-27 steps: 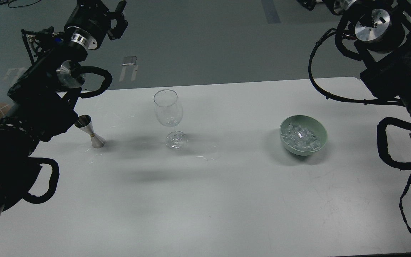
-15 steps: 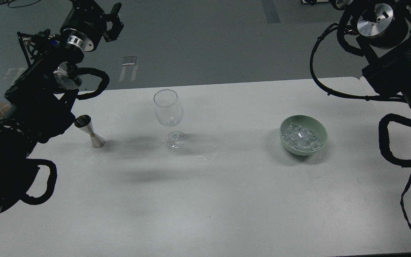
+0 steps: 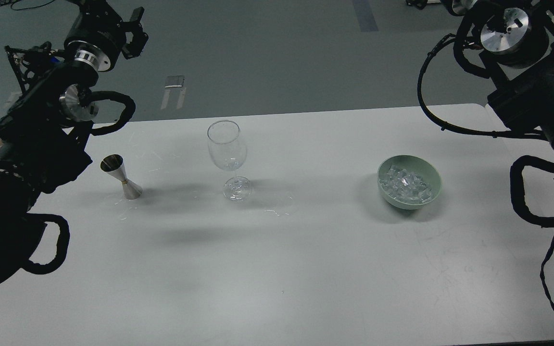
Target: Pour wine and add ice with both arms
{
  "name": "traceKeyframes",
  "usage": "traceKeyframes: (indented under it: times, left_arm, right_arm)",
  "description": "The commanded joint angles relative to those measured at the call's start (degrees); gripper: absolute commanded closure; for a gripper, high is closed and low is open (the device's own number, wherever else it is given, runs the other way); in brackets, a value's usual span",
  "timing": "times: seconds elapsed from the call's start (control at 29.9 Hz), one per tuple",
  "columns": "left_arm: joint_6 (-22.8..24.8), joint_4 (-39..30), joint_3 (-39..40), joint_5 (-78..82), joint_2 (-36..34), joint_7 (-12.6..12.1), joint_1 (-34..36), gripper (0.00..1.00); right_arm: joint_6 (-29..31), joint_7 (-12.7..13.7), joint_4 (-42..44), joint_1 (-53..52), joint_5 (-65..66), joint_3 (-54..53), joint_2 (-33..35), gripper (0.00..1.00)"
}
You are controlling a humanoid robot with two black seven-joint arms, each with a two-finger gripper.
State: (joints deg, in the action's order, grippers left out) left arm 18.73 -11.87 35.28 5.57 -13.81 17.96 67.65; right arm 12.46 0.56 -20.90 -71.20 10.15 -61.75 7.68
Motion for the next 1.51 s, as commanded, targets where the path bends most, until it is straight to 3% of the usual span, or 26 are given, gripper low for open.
traceKeyframes:
  times: [0.0, 0.47, 0.67, 0.77, 1.0, 1.2, 1.4, 1.47]
  left_arm:
    - [-1.06, 0.00, -0.12, 0.15, 0.10, -0.20, 0.29, 0.01]
    - [0.35, -1.05, 1.90, -1.25, 1.68, -0.56, -0.23, 0.02]
    - [0.70, -3.15, 9.19, -4.69, 0.54, -2.05, -0.67, 0.01]
    - [2.28, -9.03, 12.71, -4.77, -1.83, -2.84, -5.06, 0.01]
    - [-1.23, -34.60, 17.45, -5.04, -9.38, -3.19, -17.88, 0.01]
    - [-3.52, -44.11, 19.56, -5.74, -15.36, -5.56, -24.83, 0.01]
    - [-6.33, -55.09, 21.58, -14.61, -23.01, -9.25, -33.36, 0.01]
    - [-9.49, -59.56, 24.47, -17.15, -26.78, -12.05, -39.14, 0.01]
  right_arm:
    - [-0.15, -0.04, 0.24, -0.35, 0.22, 0.05, -0.03, 0.00]
    - [-0.06, 0.40, 0.07, 0.18, 0.05, 0.14, 1.11, 0.00]
    - [0.11, 0.49, -0.20, 0.36, 0.05, 0.14, 1.73, 0.00]
    - [0.02, 0.49, -0.20, 0.53, 0.05, 0.14, 1.73, 0.00]
    - [0.11, 0.49, -0.28, 1.50, 0.05, 0.14, 1.73, 0.00]
    - [0.11, 0.49, -0.20, 1.67, 0.05, 0.14, 1.73, 0.00]
    - [0.11, 0.40, -0.29, 2.55, 0.05, 0.14, 1.73, 0.00]
    - [-0.06, 0.40, -0.64, 2.55, 0.05, 0.05, 1.73, 0.00]
